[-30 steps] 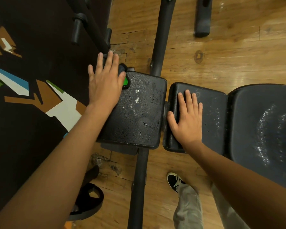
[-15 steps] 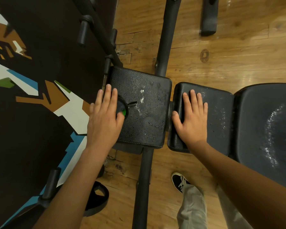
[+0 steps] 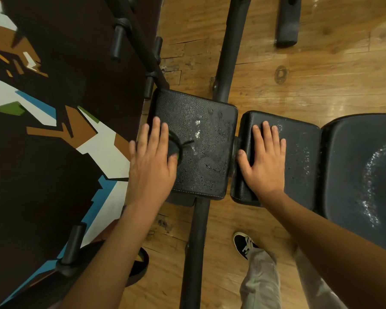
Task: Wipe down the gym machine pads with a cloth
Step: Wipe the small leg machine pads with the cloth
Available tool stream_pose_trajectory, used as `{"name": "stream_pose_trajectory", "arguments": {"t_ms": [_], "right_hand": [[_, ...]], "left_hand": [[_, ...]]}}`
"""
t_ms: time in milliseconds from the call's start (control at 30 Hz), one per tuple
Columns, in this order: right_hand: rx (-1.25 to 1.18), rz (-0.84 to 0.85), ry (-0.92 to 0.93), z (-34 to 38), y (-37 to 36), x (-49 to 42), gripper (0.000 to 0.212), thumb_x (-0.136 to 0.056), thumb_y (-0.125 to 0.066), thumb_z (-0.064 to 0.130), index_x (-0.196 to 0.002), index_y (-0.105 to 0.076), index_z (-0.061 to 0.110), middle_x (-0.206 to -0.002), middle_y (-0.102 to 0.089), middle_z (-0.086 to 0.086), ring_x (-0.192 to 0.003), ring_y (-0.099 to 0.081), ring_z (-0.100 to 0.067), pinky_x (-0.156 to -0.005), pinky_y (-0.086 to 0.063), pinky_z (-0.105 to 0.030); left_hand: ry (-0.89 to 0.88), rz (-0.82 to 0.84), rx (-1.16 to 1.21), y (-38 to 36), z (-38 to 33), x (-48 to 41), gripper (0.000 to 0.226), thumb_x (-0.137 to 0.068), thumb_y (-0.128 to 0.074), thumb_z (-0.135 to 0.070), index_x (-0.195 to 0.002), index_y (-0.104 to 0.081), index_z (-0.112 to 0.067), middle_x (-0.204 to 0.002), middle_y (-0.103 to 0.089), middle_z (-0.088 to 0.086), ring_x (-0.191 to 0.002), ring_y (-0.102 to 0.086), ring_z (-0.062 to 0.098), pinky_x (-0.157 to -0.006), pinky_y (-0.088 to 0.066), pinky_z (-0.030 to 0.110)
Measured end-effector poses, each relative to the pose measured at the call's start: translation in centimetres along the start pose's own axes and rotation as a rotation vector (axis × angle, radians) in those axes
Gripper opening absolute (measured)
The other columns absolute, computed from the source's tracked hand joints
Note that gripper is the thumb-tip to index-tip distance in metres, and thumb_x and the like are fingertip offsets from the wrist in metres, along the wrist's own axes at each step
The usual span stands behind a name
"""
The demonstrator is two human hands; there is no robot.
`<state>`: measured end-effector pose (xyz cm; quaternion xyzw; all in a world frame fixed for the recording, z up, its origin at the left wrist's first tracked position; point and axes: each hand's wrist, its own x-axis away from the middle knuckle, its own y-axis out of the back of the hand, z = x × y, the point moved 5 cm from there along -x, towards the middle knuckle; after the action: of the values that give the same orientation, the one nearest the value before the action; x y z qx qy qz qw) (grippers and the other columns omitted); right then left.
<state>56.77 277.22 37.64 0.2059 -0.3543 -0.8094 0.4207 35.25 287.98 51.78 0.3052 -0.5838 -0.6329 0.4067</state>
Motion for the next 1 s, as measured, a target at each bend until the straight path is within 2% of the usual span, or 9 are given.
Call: {"name": "stream_pose_trajectory", "arguments": {"t_ms": [133,267,333,400,500,600,700,867,1000], "right_hand": [[-0.004,-0.008,0.003,0.1,0.0,0.0,0.07,-0.098,-0.045,0.047,-0.158,-0.034,0.013,-0.169,-0.021,-0.01,-0.158,-0.01,-0.029,-0.127,-0.008,-0.054],[-0.008,-0.013,0.004,0.1,0.0,0.0,0.07,-0.098,-0.045,0.047,-0.158,-0.035,0.013,-0.169,-0.021,-0.01,-0.158,-0.01,-0.029,-0.126,-0.01,-0.055],[-0.009,-0.013,0.005,0.1,0.0,0.0,0.07,-0.098,-0.044,0.048,-0.158,-0.034,0.013,-0.169,-0.021,-0.01,-0.158,-0.01,-0.029,-0.126,-0.01,-0.056],[-0.011,-0.014,0.005,0.0,0.0,0.0,0.07,-0.098,-0.044,0.048,-0.158,-0.034,0.013,-0.169,-0.021,-0.01,-0.158,-0.01,-0.028,-0.126,-0.01,-0.055],[-0.007,-0.005,0.0,0.0,0.0,0.0,0.07,-0.098,-0.044,0.048,-0.159,-0.033,0.014,-0.169,-0.021,-0.01,-0.158,-0.008,-0.028,-0.127,-0.009,-0.055],[-0.003,-0.003,0.001,0.0,-0.1,0.0,0.07,-0.098,-0.044,0.048,-0.159,-0.033,0.014,-0.169,-0.02,-0.01,-0.158,-0.008,-0.027,-0.127,-0.008,-0.054],[-0.005,-0.004,0.0,-0.1,-0.1,0.0,0.07,-0.098,-0.044,0.048,-0.159,-0.033,0.014,-0.169,-0.02,-0.009,-0.158,-0.008,-0.027,-0.127,-0.009,-0.055],[-0.008,-0.006,-0.002,0.0,-0.1,0.0,0.07,-0.098,-0.044,0.048,-0.158,-0.035,0.013,-0.169,-0.021,-0.01,-0.158,-0.008,-0.027,-0.127,-0.009,-0.055],[-0.011,-0.006,-0.001,0.0,-0.1,0.0,0.07,-0.098,-0.045,0.047,-0.158,-0.035,0.013,-0.169,-0.021,-0.01,-0.158,-0.009,-0.027,-0.127,-0.009,-0.055]], "left_hand": [[-0.014,0.037,0.057,-0.1,0.0,0.8,0.067,-0.101,-0.029,-0.05,-0.162,-0.022,-0.022,-0.171,-0.007,-0.002,-0.158,0.001,0.02,-0.124,-0.006,0.059],[0.134,-0.035,0.192,0.6,-0.8,-1.4,0.063,-0.106,-0.019,-0.056,-0.158,-0.034,-0.024,-0.169,-0.018,-0.005,-0.157,-0.002,0.017,-0.123,0.003,0.058],[0.225,-0.068,0.114,0.4,-1.0,-1.1,0.066,-0.106,-0.028,-0.055,-0.162,-0.021,-0.02,-0.171,-0.007,0.0,-0.157,0.003,0.02,-0.123,0.001,0.06],[0.352,-0.085,0.096,0.1,-0.8,0.1,0.08,-0.102,-0.038,-0.058,-0.163,-0.008,-0.016,-0.171,0.005,0.005,-0.157,0.009,0.023,-0.122,0.0,0.063],[0.492,-0.054,0.19,-0.4,-0.6,1.8,0.087,-0.1,-0.042,-0.06,-0.163,-0.003,-0.014,-0.17,0.01,0.01,-0.156,0.009,0.032,-0.119,-0.005,0.07],[0.428,-0.048,0.181,-0.4,-0.9,1.4,0.078,-0.103,-0.042,-0.042,-0.162,-0.004,-0.009,-0.17,0.008,0.015,-0.156,0.005,0.035,-0.12,-0.008,0.069],[0.314,-0.047,0.127,-0.1,-1.1,-0.8,0.076,-0.096,-0.034,-0.032,-0.162,-0.005,-0.008,-0.17,0.006,0.015,-0.156,0.006,0.035,-0.122,-0.009,0.064],[0.195,-0.029,0.075,0.1,-1.9,-4.1,0.078,-0.094,-0.028,-0.041,-0.163,-0.006,-0.009,-0.171,0.005,0.009,-0.157,0.007,0.032,-0.123,-0.007,0.062],[0.24,-0.062,0.055,-0.1,-2.1,-3.2,0.07,-0.106,-0.024,-0.052,-0.163,-0.007,-0.014,-0.171,0.003,0.005,-0.157,0.005,0.029,-0.124,-0.008,0.061]]}}
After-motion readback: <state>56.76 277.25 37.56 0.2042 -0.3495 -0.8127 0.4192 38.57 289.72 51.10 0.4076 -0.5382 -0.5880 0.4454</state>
